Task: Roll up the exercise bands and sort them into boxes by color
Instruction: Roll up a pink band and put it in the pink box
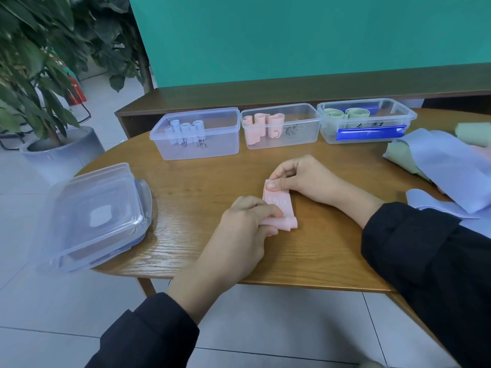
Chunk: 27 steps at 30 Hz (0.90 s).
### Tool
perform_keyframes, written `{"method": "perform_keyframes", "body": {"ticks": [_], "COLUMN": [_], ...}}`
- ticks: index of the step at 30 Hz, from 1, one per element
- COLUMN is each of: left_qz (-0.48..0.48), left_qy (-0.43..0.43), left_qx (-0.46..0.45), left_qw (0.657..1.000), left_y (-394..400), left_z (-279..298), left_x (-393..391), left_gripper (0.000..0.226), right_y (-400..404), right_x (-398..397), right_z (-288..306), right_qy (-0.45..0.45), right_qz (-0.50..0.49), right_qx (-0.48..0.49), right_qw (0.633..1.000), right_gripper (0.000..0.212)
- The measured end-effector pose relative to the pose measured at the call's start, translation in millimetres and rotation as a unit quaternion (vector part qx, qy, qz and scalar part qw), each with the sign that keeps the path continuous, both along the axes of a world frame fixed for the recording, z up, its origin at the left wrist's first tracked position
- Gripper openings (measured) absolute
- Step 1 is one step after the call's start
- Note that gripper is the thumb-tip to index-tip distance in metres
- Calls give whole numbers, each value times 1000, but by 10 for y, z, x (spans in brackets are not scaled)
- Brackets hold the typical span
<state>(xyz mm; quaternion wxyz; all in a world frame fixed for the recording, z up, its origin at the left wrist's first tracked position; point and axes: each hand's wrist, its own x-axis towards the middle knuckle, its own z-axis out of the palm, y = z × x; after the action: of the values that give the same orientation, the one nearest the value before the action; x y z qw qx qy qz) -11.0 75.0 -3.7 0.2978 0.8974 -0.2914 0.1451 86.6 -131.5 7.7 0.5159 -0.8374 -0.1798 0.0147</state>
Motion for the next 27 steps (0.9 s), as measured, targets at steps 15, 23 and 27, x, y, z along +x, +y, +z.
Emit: {"method": "perform_keyframes", "body": {"ticks": [15, 23, 27], "left_qz": [-31, -24, -18], "left_qy": [-31, -112, -108], "left_qx": [8, 17, 22], "left_qw": [999, 993, 994], "left_y": [21, -20, -29], "left_z": [-86, -28, -29], "left_x": [0, 49, 82], "left_gripper": [21, 34, 23], "right_y": [55, 65, 56], "right_x": [-101, -115, -115], "right_z": [124, 115, 110], "right_qy": [-8, -7, -1], "right_qz": [11, 9, 10], "right_qx": [-69, -54, -53], "right_qw": [998, 998, 999], "right_gripper": [15, 15, 16]}}
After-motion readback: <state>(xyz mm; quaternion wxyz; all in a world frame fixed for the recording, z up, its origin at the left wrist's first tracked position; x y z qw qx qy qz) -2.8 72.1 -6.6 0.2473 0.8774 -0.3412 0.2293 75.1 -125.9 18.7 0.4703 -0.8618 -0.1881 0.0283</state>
